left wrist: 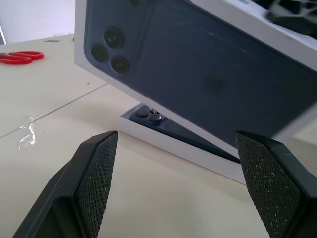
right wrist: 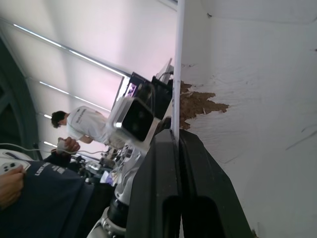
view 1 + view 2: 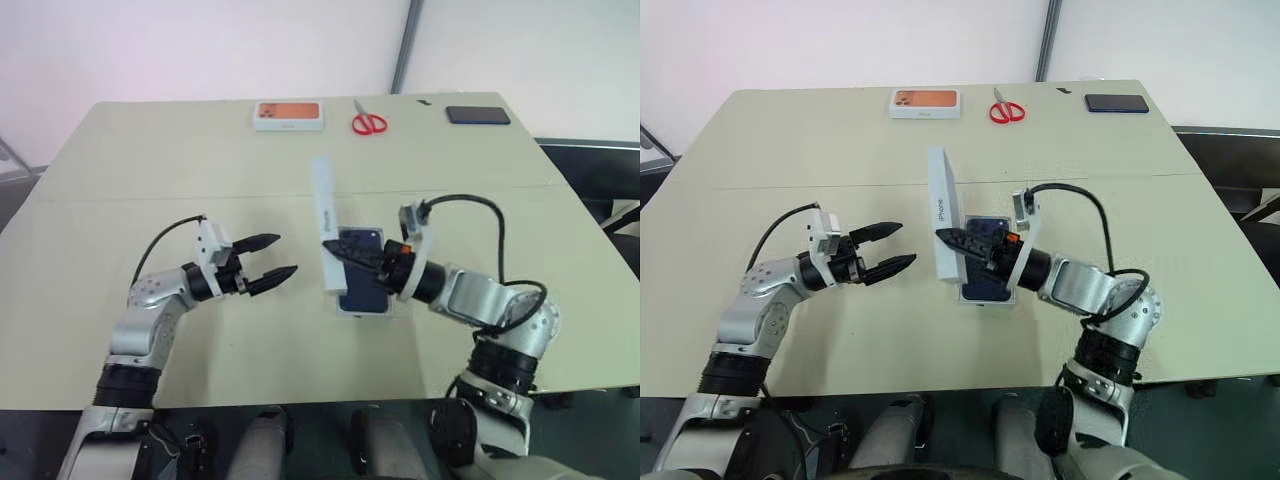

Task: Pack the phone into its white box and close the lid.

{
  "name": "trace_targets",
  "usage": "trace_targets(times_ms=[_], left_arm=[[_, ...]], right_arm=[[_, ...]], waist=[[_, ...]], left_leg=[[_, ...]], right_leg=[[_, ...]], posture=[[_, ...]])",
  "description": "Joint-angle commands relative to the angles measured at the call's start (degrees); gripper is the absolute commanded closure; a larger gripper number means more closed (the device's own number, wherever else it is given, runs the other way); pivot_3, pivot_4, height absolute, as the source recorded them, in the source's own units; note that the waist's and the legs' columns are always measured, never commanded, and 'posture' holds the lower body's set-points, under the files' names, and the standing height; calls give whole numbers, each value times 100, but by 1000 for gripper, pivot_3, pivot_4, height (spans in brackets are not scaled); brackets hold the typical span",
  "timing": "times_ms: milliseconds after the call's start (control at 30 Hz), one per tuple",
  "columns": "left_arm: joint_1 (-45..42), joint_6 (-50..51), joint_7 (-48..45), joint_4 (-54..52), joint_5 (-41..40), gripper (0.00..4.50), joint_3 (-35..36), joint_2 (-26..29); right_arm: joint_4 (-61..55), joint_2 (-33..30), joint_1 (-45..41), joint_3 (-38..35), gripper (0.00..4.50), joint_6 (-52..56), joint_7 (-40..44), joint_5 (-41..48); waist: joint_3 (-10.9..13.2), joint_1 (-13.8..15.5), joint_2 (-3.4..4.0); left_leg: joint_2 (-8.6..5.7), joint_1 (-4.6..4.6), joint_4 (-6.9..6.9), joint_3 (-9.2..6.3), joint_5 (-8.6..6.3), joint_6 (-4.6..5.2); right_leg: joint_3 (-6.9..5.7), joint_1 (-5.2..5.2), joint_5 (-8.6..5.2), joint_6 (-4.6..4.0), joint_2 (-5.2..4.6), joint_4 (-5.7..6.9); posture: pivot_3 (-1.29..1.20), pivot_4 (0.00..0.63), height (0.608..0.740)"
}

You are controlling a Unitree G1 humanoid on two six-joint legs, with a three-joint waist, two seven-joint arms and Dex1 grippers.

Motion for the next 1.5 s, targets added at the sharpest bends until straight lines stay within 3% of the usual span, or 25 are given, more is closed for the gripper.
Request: trace_targets(times_ms=[33, 233, 367, 533, 600, 700, 867, 933, 1033, 1133, 1200, 1367, 1500], left_arm=[[-136, 10, 192, -316, -114, 534, 166, -50], [-35, 188, 185, -351, -134, 534, 45, -93], [26, 215, 197, -380, -47, 1772, -70, -134], [80, 59, 295, -342, 208, 4168, -249, -275], [71, 17, 352, -307, 285, 4168, -323, -367], [30, 28, 358, -194, 358, 4228, -462, -524], [-127, -21, 414, -2, 474, 4228, -528, -695], [-250, 6, 427, 152, 502, 4228, -569, -789], [-448, -9, 457, 407, 573, 4228, -595, -908], [-855, -71, 537, 939, 684, 4228, -600, -1125], [-1029, -141, 487, 1190, 752, 4228, -668, -1243], [-1313, -442, 295, 1688, 1013, 4228, -900, -1453], [-1412, -507, 173, 1888, 1050, 4228, -915, -1461]], right_arm=[[-237, -322, 262, 894, 4445, -1035, -679, 1489], [-328, -653, 713, 1691, 4445, -1833, -914, 1570], [-135, -839, 795, 1978, 4500, -2168, -899, 1570], [-60, -1025, 788, 2184, 4500, -2485, -840, 1551], [-18, -1085, 799, 2219, 4500, -2560, -791, 1522], [0, -1236, 870, 2277, 3632, -2595, -723, 1332], [-69, -1561, 636, 2217, 1195, -2604, -292, 939], [-341, -2162, 400, 2162, 239, -2448, 488, 33], [-408, -2843, 274, 2079, 239, -2500, 1462, -908], [-298, -3885, 257, 2154, 239, -3036, 2705, -2540], [-134, -4222, 313, 2308, 239, -3633, 3162, -3549], [130, -4217, 329, 2393, 239, -4542, 3722, -5035], [165, -4074, 388, 2400, 239, -4946, 3943, -5743]], waist=[[0, -5, -1], [0, -55, -1], [0, -97, -1], [0, -96, -1], [0, -94, -1], [0, -87, -1], [0, -84, -1], [2, -76, 2], [1, -14, 0], [4, 96, 4], [5, 80, 1], [5, 35, 2], [5, 42, 2]], left_leg=[[1, 0, 0, -1, 0, 0], [0, 0, 0, 3, 0, 1], [0, -1, 0, 3, 0, 1], [1, -1, -1, 3, 0, 1], [1, -1, 0, 2, 0, 1], [1, -1, 0, 3, 0, 1], [0, -1, 0, 3, -1, 2], [-1, -1, 1, 4, -1, 2], [-10, -5, 7, 9, -3, 6], [-12, -6, 11, 9, -9, 15], [-15, -11, 27, 8, -10, 18], [-13, -10, 38, 15, -18, 30], [-11, -10, 37, 12, -18, 30]], right_leg=[[0, 1, 0, 0, 0, -1], [-1, 2, 0, 0, 7, -2], [-2, 3, -1, 0, 7, -3], [-2, 3, -1, 0, 8, -3], [-2, 5, -1, 0, 7, -7], [-2, 6, -1, 0, 7, -9], [-3, 7, -1, 0, 8, -10], [-4, 7, -1, 0, 7, -10], [-7, 10, -1, 1, 7, -18], [-12, 11, -1, 1, 11, -19], [-19, 18, -1, 2, 9, -24], [-13, 20, -2, 4, 10, -21], [-13, 18, -1, 4, 13, -19]], posture=[[0, 150, 740], [0, 150, 740], [0, 150, 740], [0, 150, 740], [0, 150, 740], [0, 150, 740], [0, 150, 740], [0, 150, 740], [0, 150, 740], [0, 150, 740], [0, 150, 740], [0, 150, 740], [0, 150, 740]])
